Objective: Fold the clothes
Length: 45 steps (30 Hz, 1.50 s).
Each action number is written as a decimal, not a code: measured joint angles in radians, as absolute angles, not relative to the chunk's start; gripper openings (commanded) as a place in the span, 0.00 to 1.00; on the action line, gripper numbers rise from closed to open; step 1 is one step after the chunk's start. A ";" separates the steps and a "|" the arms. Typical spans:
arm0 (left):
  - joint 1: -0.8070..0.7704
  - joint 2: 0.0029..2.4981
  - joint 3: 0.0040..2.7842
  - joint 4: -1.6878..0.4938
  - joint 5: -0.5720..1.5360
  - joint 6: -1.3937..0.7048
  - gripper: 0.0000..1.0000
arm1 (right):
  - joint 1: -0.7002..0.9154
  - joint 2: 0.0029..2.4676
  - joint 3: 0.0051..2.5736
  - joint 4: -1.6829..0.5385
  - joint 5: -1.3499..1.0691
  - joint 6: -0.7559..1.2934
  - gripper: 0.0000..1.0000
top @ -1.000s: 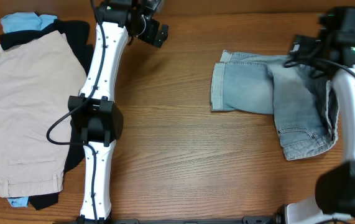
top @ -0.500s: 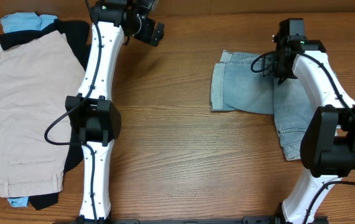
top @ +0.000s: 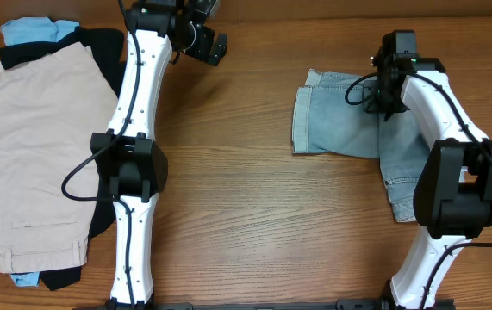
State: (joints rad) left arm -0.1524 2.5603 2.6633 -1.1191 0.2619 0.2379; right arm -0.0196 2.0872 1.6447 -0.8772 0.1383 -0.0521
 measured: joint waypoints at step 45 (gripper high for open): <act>0.054 2.561 2.787 -1.206 0.250 0.163 1.00 | 0.640 1.798 1.946 -1.645 -0.237 -0.250 1.00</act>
State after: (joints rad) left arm 0.0540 2.5607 2.7873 -1.2060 0.2497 0.1631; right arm 0.6395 1.7977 1.9461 -1.6451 -0.2367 -0.2497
